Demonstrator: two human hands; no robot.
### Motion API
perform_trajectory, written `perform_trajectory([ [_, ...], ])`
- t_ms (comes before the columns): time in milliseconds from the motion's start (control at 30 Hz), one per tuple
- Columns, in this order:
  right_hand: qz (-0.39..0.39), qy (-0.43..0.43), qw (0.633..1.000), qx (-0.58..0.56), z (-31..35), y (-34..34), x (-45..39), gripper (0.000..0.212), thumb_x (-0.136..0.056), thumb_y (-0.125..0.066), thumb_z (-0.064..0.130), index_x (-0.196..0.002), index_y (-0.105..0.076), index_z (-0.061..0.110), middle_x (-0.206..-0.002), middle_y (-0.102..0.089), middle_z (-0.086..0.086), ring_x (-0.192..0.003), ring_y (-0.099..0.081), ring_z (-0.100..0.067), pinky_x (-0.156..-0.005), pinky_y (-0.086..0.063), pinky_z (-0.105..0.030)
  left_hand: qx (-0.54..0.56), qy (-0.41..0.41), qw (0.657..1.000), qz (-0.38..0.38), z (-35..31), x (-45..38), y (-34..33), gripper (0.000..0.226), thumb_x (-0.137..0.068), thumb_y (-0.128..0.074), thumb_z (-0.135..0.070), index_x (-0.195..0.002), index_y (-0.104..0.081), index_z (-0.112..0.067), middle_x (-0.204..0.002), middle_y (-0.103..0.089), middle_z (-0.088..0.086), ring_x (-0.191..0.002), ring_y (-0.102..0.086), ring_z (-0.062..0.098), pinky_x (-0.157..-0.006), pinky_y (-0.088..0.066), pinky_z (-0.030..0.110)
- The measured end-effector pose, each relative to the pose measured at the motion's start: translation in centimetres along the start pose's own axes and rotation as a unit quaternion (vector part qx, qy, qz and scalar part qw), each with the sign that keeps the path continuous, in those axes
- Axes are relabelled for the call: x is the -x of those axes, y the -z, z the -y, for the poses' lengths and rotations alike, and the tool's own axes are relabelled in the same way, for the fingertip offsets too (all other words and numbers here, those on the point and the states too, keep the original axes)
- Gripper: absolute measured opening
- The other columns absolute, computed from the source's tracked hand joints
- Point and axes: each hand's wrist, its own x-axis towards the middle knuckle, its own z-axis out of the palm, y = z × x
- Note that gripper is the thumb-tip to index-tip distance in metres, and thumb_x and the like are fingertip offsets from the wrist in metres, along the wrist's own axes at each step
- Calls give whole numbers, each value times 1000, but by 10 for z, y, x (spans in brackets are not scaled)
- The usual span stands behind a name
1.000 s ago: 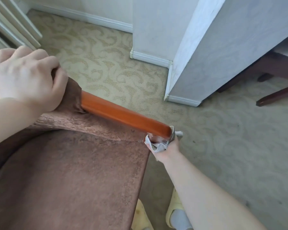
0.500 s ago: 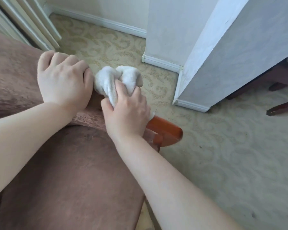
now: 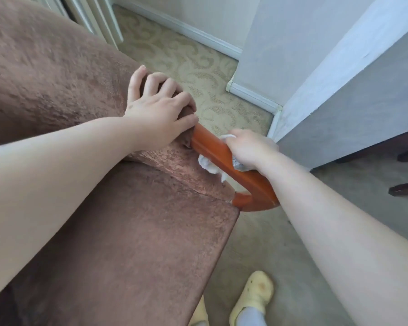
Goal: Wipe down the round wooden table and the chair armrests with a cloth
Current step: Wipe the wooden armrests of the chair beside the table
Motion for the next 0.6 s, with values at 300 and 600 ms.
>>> perform_trajectory([
  [300, -456, -242, 766, -384, -62, -161, 101, 58, -81, -59, 3, -134, -36, 9, -126, -46, -23, -111, -50, -40, -89, -44, -48, -11, -14, 999, -48, -1, 1, -6, 44, -91, -28, -59, -106, -60, -33, -116, -49, -2, -134, -24, 26, -114, 9, 49],
  [600, -73, -90, 979, -170, 3, -207, 66, 32, -89, -51, 14, -119, -55, 22, -125, -37, -3, -111, -48, -26, -73, -43, -33, -5, -9, 999, -46, 0, 0, -8, 43, -91, -31, -58, -112, -58, -32, -125, -45, 7, -135, -20, 28, -113, 1, 49],
])
